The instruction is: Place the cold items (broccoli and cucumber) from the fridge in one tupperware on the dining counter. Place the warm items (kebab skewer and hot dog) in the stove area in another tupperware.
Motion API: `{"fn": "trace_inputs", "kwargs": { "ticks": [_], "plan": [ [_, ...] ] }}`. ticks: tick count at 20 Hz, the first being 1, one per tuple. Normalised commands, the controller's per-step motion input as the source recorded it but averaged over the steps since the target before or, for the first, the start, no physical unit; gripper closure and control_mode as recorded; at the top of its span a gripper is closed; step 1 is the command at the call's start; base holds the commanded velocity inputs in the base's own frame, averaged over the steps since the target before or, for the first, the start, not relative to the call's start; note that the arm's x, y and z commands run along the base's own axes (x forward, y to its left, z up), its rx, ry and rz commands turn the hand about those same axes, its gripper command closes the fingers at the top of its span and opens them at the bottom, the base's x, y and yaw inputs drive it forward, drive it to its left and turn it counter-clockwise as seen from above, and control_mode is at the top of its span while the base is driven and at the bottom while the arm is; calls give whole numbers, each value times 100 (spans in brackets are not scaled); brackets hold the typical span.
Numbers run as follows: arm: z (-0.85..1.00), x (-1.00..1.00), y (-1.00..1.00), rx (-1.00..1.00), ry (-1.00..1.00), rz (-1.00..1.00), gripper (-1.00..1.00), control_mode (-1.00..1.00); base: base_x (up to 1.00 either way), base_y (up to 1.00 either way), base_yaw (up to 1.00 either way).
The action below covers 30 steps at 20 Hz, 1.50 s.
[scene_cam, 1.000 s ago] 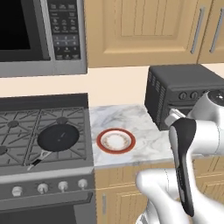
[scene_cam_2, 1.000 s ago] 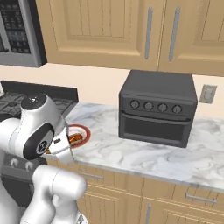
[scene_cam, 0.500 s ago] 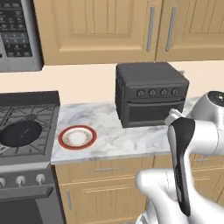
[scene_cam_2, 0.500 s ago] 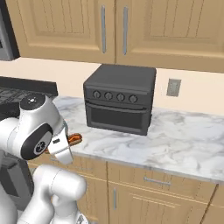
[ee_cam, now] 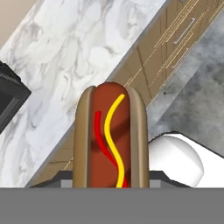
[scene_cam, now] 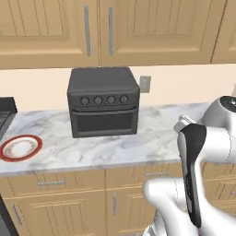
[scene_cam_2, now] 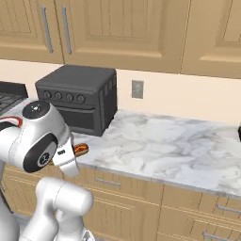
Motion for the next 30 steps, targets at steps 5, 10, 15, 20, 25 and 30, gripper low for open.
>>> {"fn": "trace_inputs", "kwargs": {
  "ticks": [5,10,15,20,25,30],
  "plan": [
    [0,0,0,0,0,0,100,100,-7,-100,20],
    [0,0,0,0,0,0,100,100,-19,-100,23],
    [0,0,0,0,0,0,100,100,-34,-100,25],
    [0,0,0,0,0,0,100,100,-51,-92,25],
    [0,0,0,0,0,0,100,100,-86,-73,19],
    [0,0,0,0,0,0,100,100,-96,-69,12]
  ]
}}
